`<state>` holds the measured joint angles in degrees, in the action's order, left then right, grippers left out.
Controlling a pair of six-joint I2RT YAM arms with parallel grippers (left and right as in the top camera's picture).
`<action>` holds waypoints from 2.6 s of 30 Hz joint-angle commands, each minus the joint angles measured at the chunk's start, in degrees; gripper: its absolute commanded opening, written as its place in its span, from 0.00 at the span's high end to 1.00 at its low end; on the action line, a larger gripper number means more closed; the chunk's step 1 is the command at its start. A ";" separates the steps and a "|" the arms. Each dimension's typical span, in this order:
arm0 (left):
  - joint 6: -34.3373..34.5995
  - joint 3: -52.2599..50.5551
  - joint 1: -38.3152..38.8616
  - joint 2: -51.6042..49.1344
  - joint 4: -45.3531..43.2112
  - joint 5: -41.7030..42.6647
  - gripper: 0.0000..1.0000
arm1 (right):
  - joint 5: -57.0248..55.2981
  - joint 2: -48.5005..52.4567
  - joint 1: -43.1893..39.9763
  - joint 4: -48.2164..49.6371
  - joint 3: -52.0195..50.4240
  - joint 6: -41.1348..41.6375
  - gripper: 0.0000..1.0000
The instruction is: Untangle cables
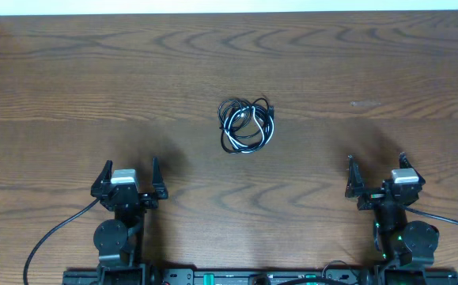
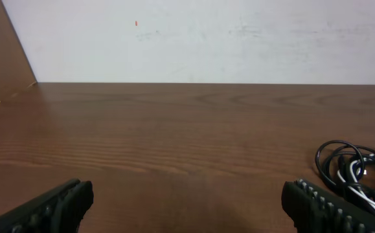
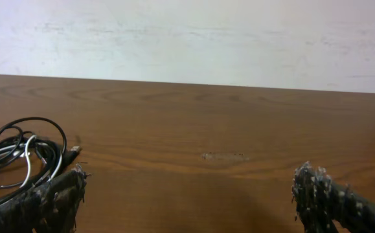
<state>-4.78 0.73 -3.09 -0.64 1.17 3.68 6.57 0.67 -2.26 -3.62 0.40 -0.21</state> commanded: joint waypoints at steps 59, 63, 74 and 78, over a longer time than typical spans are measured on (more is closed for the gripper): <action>-0.55 11.74 0.33 -14.16 2.71 3.43 0.01 | 8.00 -0.24 0.44 -0.04 3.21 4.87 0.01; -0.57 16.57 0.33 -20.26 3.56 4.48 0.02 | 10.05 0.61 0.44 -0.04 5.09 4.90 0.01; -0.57 30.49 0.35 -33.38 13.20 7.89 0.02 | 14.86 15.17 0.42 -0.04 16.57 4.87 0.01; -0.57 34.73 0.35 -35.74 17.75 7.91 0.01 | 18.36 23.10 0.39 -0.07 22.69 4.87 0.01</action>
<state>-4.78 31.40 -3.09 -34.96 16.75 10.66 20.84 18.74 -2.26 -3.70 17.96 3.97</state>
